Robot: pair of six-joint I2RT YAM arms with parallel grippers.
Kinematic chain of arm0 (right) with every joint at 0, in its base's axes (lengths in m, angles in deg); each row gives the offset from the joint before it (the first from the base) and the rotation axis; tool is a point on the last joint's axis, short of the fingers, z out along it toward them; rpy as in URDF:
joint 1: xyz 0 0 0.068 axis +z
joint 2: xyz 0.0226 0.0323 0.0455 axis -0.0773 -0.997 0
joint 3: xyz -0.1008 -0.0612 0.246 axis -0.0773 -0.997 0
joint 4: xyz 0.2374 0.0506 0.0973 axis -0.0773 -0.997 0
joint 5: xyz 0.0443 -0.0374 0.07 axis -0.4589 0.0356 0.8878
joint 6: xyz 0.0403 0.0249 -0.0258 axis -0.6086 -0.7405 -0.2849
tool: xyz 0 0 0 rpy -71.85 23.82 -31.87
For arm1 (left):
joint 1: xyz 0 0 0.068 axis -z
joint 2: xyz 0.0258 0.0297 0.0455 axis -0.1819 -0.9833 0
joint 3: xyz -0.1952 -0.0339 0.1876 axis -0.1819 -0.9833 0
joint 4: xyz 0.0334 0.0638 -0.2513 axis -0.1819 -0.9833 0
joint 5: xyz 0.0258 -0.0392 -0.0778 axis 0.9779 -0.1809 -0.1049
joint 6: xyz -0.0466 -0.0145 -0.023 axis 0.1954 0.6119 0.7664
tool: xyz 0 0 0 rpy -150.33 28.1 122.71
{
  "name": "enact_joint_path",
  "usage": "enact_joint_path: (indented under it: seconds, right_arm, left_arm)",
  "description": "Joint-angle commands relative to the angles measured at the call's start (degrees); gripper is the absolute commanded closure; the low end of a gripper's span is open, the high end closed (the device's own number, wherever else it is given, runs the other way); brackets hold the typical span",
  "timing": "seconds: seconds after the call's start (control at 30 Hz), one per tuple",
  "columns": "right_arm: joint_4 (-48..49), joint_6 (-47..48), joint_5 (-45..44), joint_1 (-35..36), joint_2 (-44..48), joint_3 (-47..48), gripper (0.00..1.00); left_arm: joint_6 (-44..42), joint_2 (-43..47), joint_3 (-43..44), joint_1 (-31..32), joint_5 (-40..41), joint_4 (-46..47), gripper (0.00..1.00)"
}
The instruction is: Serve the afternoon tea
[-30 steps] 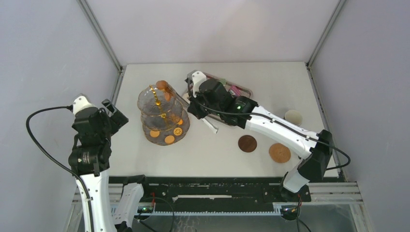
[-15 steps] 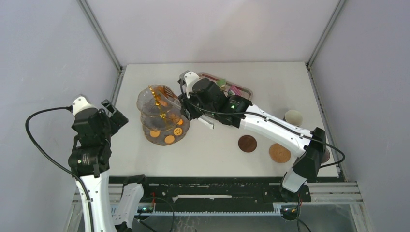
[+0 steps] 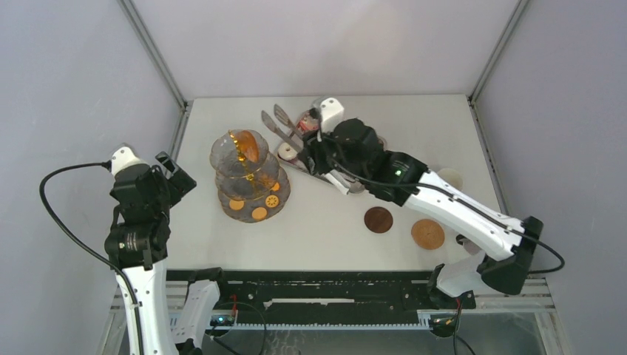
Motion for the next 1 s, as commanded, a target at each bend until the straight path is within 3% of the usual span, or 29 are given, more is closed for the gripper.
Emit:
enact_joint_path:
  seconds: [0.0,0.27,0.43,0.73,0.97]
  right_arm:
    - [4.24,-4.14,-2.6,-6.08,4.5,-4.98,0.51]
    - [-7.78,-3.31,-3.11,-21.74,-0.56,-9.72,0.47]
    - [-8.11,-0.27,1.11,-27.63,-5.17,-10.82,0.45]
    - [-12.57,2.73,5.35,-33.4,-14.2,-5.9,0.43]
    - [-11.91,7.31,5.9,-35.07,-17.64,-3.84,0.44]
  left_arm:
    - [-0.81,-0.52,0.31,-0.2,0.41,2.2,0.04]
    - [0.02,-2.77,2.0,-0.2,-2.19,3.39,0.04]
    - [0.27,-3.66,2.34,-0.19,-4.79,4.21,0.04]
    - [1.11,-4.01,0.79,-0.23,-4.41,3.22,0.04]
    - [2.79,-4.89,0.74,-0.22,-9.86,4.25,0.05]
